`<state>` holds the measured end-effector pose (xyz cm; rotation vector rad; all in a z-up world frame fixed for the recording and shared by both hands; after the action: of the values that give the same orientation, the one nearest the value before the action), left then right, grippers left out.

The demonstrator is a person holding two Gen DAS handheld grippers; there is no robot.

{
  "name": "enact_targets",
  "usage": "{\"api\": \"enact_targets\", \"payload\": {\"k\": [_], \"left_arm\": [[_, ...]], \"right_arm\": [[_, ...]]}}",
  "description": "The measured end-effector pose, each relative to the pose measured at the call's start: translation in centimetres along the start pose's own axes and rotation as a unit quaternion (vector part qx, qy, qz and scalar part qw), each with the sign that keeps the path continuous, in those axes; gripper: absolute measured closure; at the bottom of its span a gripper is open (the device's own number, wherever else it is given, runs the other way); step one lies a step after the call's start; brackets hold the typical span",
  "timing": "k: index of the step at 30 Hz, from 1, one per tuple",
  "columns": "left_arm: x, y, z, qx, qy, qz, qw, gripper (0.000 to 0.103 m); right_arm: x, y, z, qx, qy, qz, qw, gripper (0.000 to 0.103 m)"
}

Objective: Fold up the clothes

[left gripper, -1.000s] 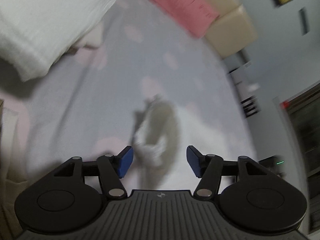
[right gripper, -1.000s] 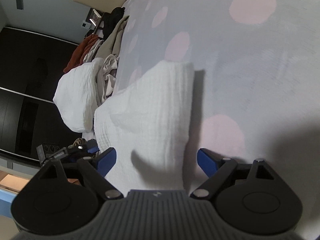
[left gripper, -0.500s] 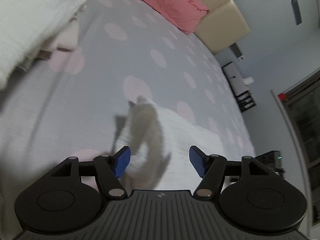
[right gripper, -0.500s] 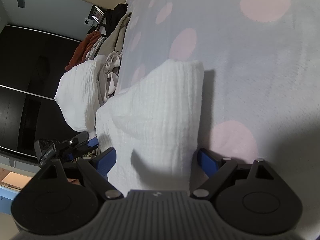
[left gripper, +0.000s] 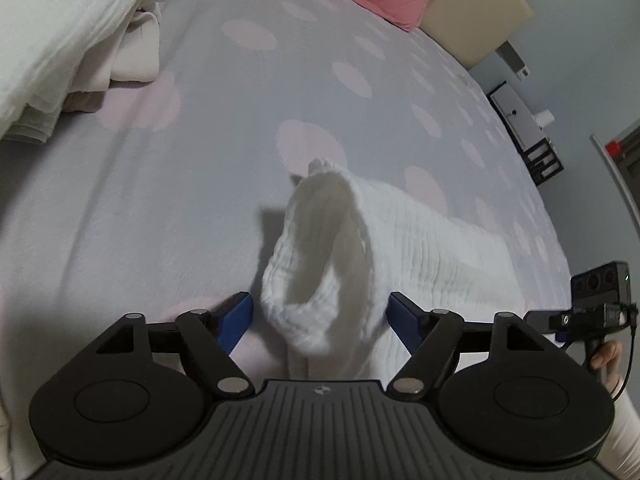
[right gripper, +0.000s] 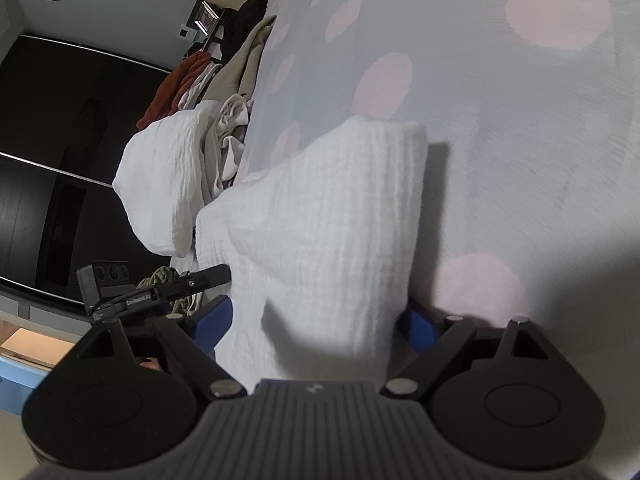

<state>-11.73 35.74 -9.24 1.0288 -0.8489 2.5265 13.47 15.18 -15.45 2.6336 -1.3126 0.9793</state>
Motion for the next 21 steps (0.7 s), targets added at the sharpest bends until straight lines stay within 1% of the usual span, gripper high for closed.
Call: {"api": "enact_targets", "payload": {"k": [3, 5, 9, 11, 12, 14, 15, 17, 18, 19, 20, 21], "left_arm": [[-0.6, -0.4, -0.1, -0.005, 0.013, 0.004, 0.9999, 0.029], [-0.8, -0.8, -0.5, 0.003, 0.031, 0.010, 0.9995, 0.029], [-1.2, -1.4, -1.5, 0.019, 0.078, 0.014, 0.9967, 0.029], [-1.3, -1.7, -1.9, 0.026, 0.104, 0.013, 0.9942, 0.029], [-1.3, -1.8, -2.1, 0.029, 0.116, 0.013, 0.9927, 0.029], [-1.6, -1.9, -1.9, 0.022, 0.130, 0.008, 0.9913, 0.029], [-1.7, -1.9, -1.8, 0.019, 0.136, 0.006, 0.9905, 0.029], [-1.9, -1.9, -1.6, 0.013, 0.149, 0.001, 0.9887, 0.030], [-2.0, -1.9, -1.4, 0.009, 0.155, -0.001, 0.9879, 0.033], [-2.0, -1.8, -1.3, 0.006, 0.150, 0.005, 0.9886, 0.042], [-2.0, -1.8, -1.3, 0.009, 0.149, 0.010, 0.9887, 0.052], [-2.0, -1.8, -1.5, 0.020, 0.154, 0.014, 0.9878, 0.057]], "right_arm": [[-0.4, -0.4, -0.1, -0.003, -0.005, 0.002, 1.000, 0.013], [-0.4, -0.6, 0.0, -0.005, -0.012, 0.008, 1.000, 0.013], [-0.3, -1.2, 0.4, -0.019, -0.030, 0.022, 0.999, 0.014], [-0.2, -1.4, 0.8, -0.032, -0.041, 0.031, 0.998, 0.016], [-0.1, -1.6, 1.0, -0.036, -0.042, 0.035, 0.998, 0.018], [0.0, -1.9, 1.2, -0.037, -0.041, 0.041, 0.998, 0.024], [0.0, -2.0, 1.2, -0.030, -0.035, 0.042, 0.998, 0.029], [0.0, -2.1, 1.3, -0.020, -0.022, 0.045, 0.999, 0.044], [0.0, -2.1, 1.5, -0.022, -0.018, 0.047, 0.998, 0.056], [0.0, -2.2, 1.7, -0.023, -0.014, 0.050, 0.998, 0.062], [0.0, -2.1, 1.9, -0.026, -0.016, 0.055, 0.998, 0.064], [0.1, -1.9, 2.1, -0.030, -0.020, 0.061, 0.997, 0.067]]}}
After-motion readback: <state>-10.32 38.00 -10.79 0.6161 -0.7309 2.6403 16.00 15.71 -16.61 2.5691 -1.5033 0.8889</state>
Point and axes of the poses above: each gripper's, at about its wrist camera, not at the fingertips, and x roughly against the way its jaws point, z to its right, y to its underside, the point moved 4 cm from there along -x, roughly the way its jaws point, and after that the axes turned 3 degrees about y, right-handed, at the moved point
